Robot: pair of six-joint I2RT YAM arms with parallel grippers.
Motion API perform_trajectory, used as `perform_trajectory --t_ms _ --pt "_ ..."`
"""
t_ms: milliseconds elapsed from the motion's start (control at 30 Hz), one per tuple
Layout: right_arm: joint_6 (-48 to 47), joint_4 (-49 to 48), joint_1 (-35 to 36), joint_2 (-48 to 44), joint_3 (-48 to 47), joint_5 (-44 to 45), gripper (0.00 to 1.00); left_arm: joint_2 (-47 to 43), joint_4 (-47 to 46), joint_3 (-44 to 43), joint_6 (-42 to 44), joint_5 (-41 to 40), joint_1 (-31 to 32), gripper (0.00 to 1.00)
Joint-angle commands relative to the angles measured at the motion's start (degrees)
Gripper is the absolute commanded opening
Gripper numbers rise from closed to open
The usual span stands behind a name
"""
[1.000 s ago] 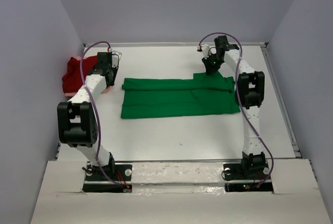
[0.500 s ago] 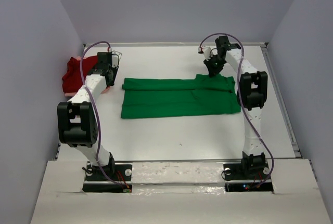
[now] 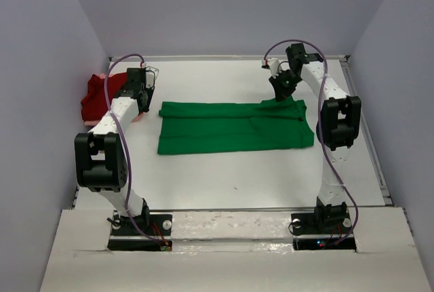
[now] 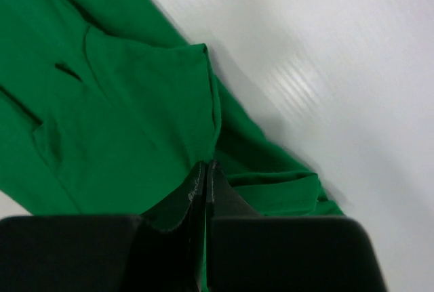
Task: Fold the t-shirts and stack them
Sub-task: Fold the 1/3-folded T-shirt at the center of the board.
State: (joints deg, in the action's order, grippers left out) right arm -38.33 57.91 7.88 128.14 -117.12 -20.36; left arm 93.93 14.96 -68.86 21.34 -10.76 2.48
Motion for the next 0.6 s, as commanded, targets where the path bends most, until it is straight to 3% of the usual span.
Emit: perform_trajectory --t_ms 0,567 --pt "-1.1 3.8 0.0 -4.7 3.0 -1.9 0.0 -3.2 0.2 -0.9 0.0 0.7 -0.5 0.43" --pt "-1.0 10.6 2.2 -9.6 11.7 -8.0 0.0 -6.0 -0.4 0.4 0.0 2.1 -0.5 0.43"
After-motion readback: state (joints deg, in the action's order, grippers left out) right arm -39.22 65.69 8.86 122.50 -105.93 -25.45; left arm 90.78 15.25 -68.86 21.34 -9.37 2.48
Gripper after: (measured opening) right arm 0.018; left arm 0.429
